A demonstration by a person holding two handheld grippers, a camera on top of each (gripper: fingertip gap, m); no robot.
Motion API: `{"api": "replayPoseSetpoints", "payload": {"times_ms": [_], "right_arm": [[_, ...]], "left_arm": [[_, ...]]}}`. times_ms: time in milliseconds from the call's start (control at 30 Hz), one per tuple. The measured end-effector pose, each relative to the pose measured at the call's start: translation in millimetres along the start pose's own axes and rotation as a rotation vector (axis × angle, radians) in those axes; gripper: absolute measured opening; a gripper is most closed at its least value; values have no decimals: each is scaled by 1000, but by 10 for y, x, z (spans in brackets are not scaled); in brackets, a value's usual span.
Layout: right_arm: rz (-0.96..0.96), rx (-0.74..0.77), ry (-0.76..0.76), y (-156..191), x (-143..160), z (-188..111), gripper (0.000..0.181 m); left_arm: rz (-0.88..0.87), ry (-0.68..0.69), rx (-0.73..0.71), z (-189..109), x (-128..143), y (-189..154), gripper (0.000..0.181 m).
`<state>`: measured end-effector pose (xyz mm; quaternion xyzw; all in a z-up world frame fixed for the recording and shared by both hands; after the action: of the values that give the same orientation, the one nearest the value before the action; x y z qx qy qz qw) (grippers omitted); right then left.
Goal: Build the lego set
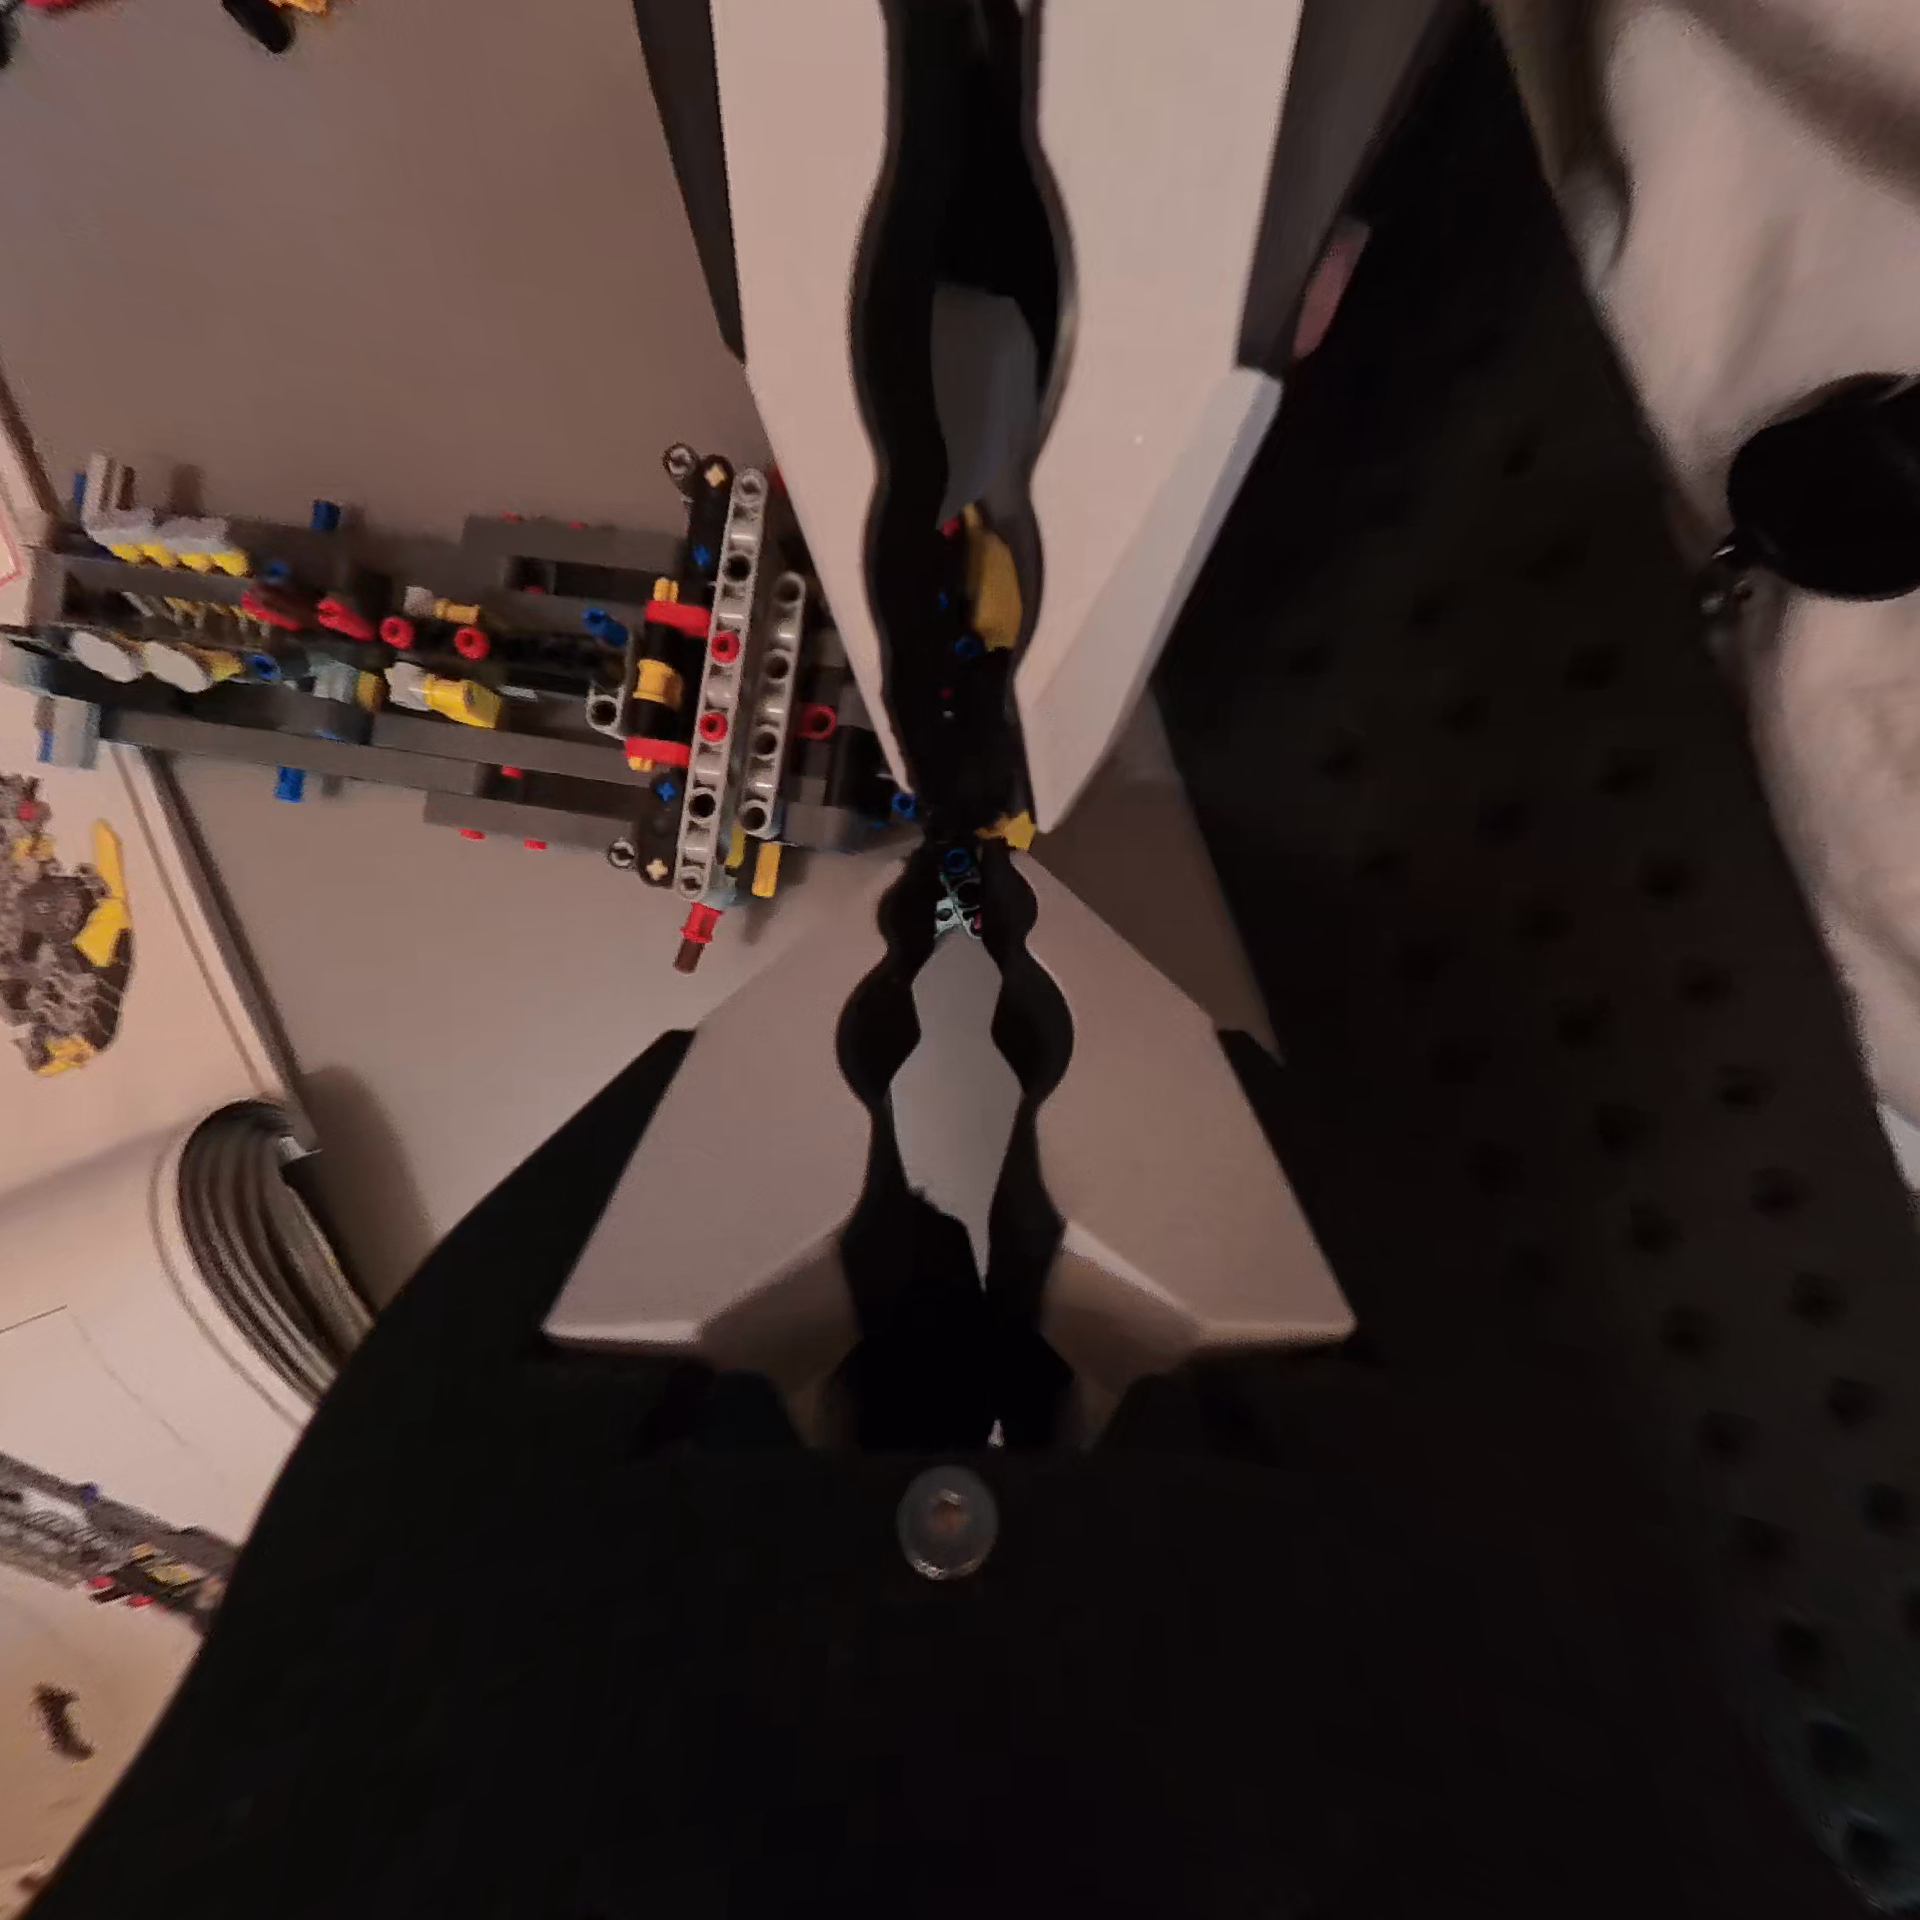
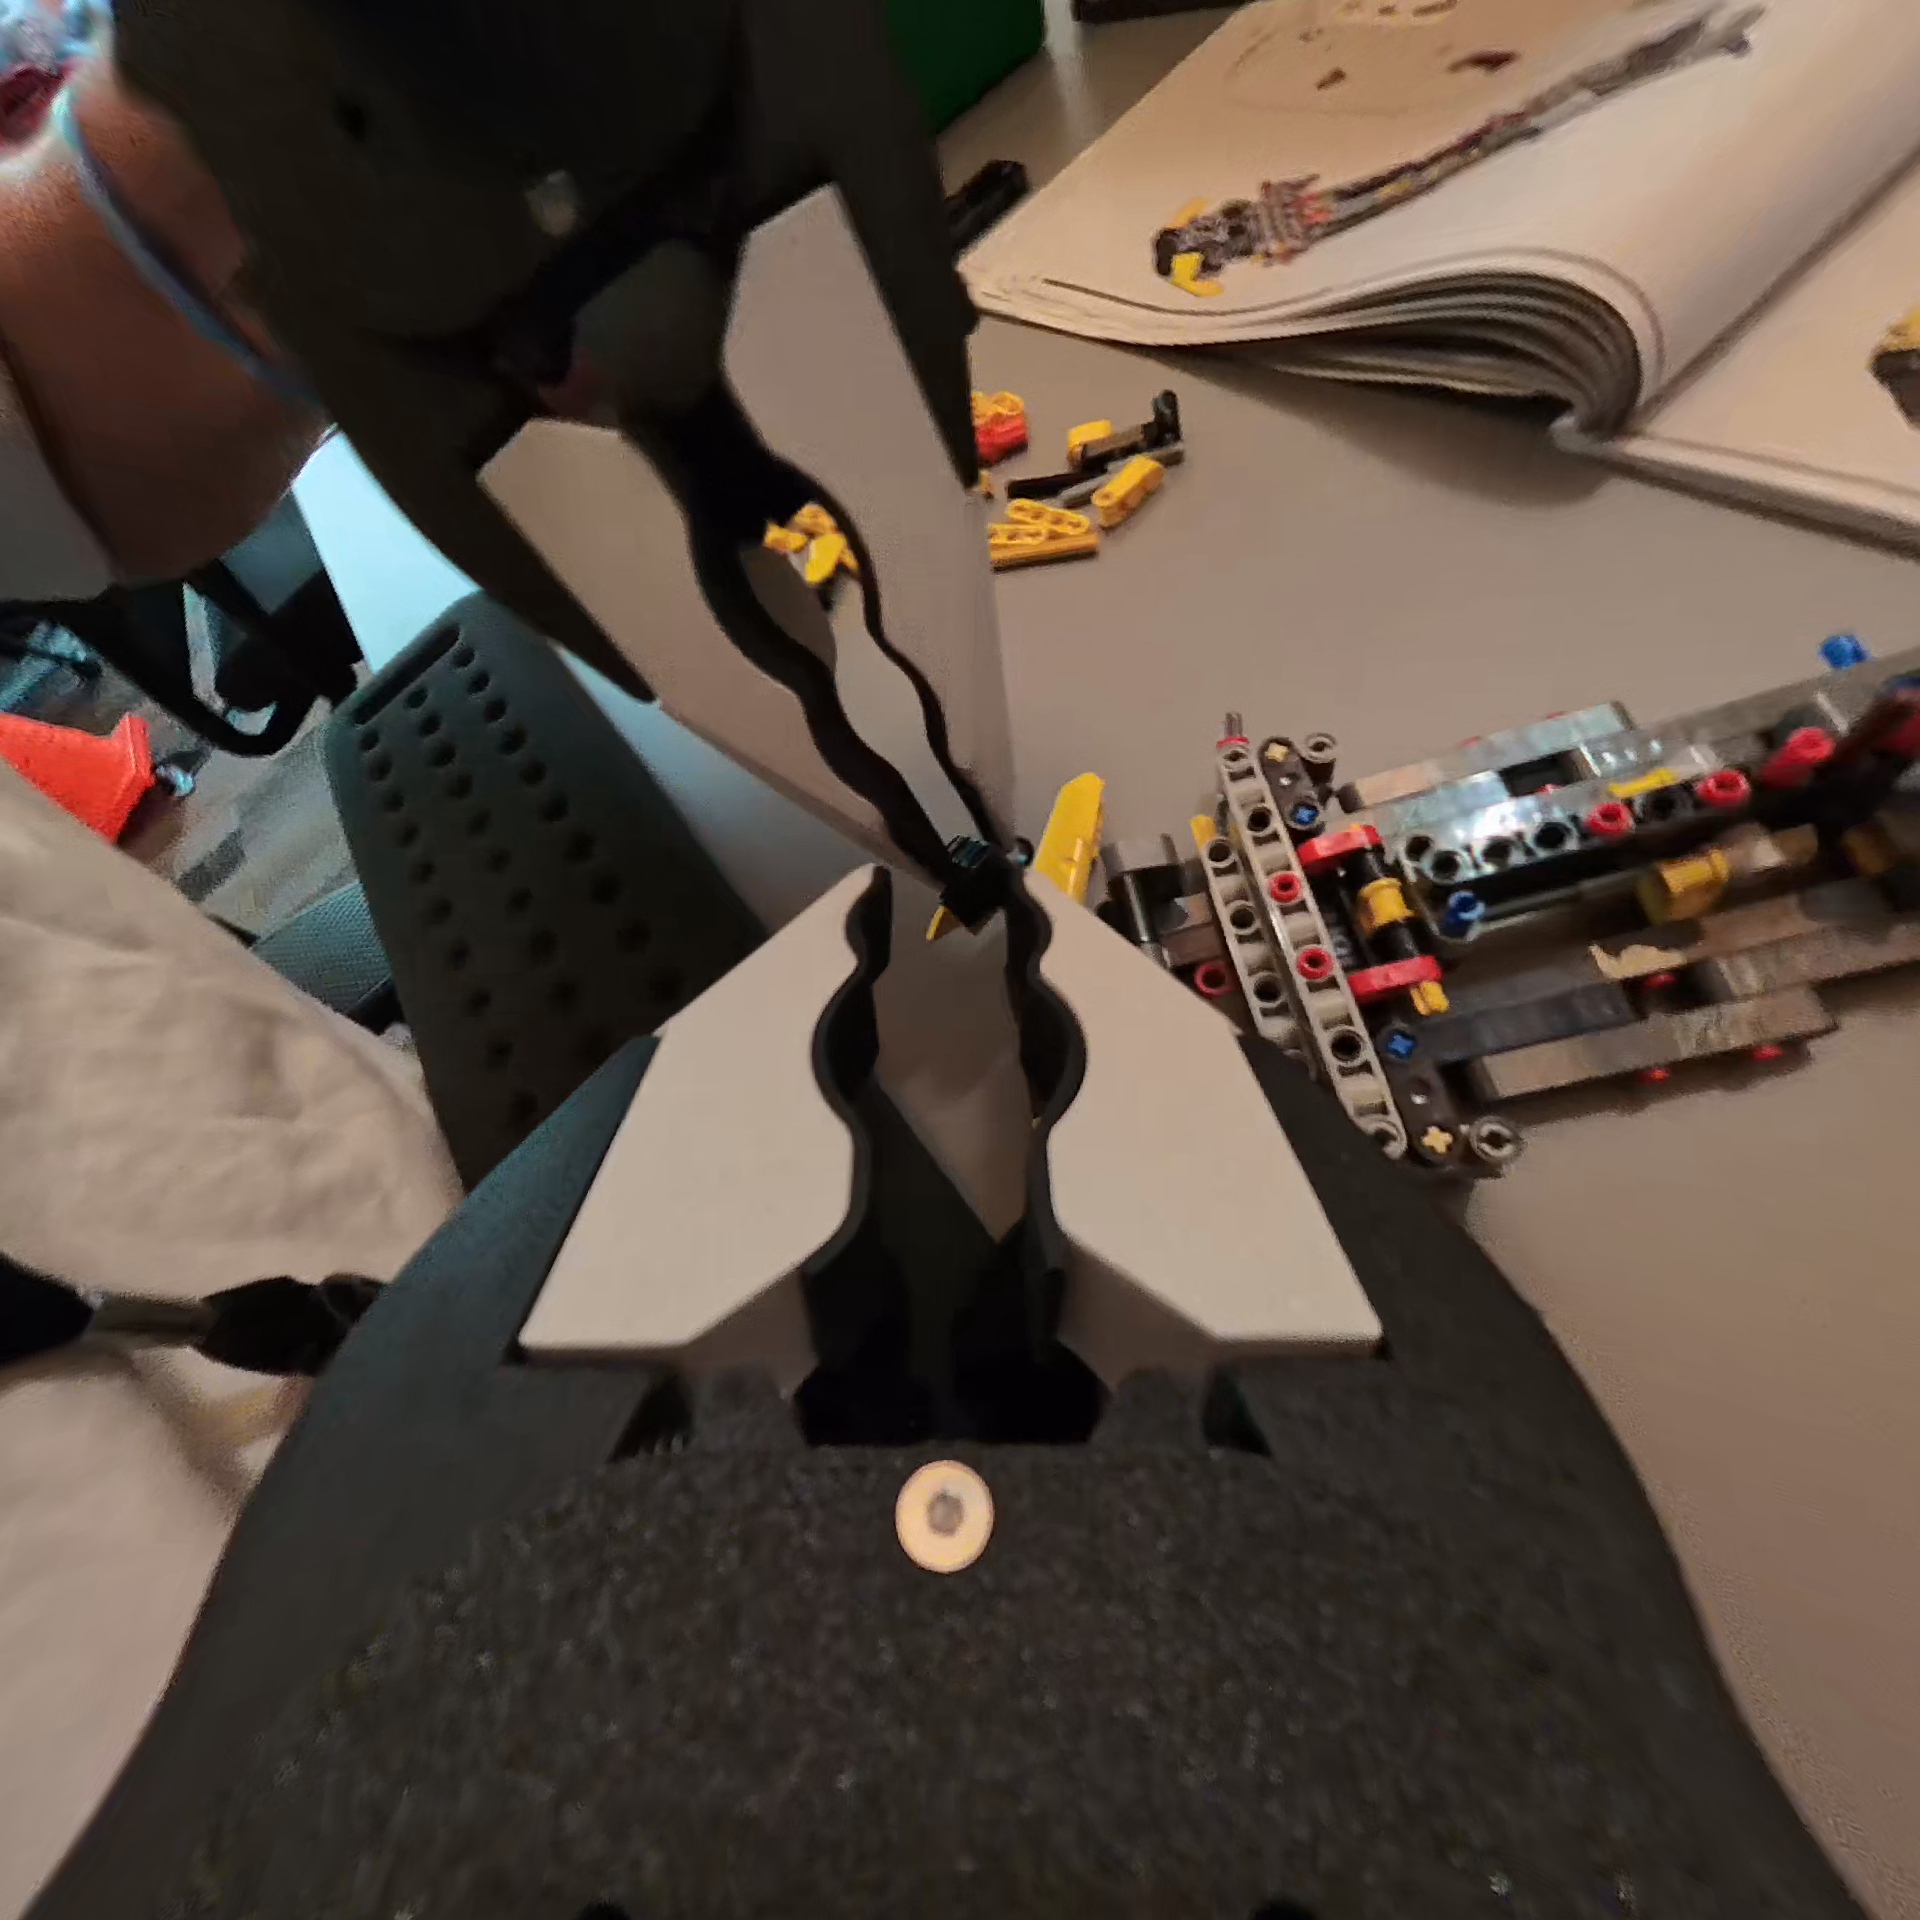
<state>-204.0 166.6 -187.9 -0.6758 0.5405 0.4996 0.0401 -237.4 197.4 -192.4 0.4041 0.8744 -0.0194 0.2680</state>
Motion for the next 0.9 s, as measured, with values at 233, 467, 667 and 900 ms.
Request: {"api": "replayPoseSetpoints", "payload": {"times_ms": [233, 467, 667, 900], "right_arm": [[377, -174, 7, -95, -7, -59, 8], [554, -355, -21, -64, -67, -150, 7], [596, -459, -15, 33, -88, -167, 7], [610, -445, -7, 0, -80, -137, 7]], "left_arm": [[135, -19, -158, -65, -132, 19, 6], [92, -131, -267, -171, -222, 7, 7], [-70, -376, -180, -248, -242, -2, 17], [-51, -389, -150, -201, -203, -28, 6]]}}
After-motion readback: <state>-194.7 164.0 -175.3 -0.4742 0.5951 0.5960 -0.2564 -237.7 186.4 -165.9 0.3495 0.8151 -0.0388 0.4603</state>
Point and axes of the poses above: each gripper's, where its closed fingertips meet, z out along the fingers, x out of its underside, y = z × x across the jaws, the point moved 3 cm from there along -z, back along the fingers, and after that the axes turned 11 degrees about z, right-handed, at the moved point
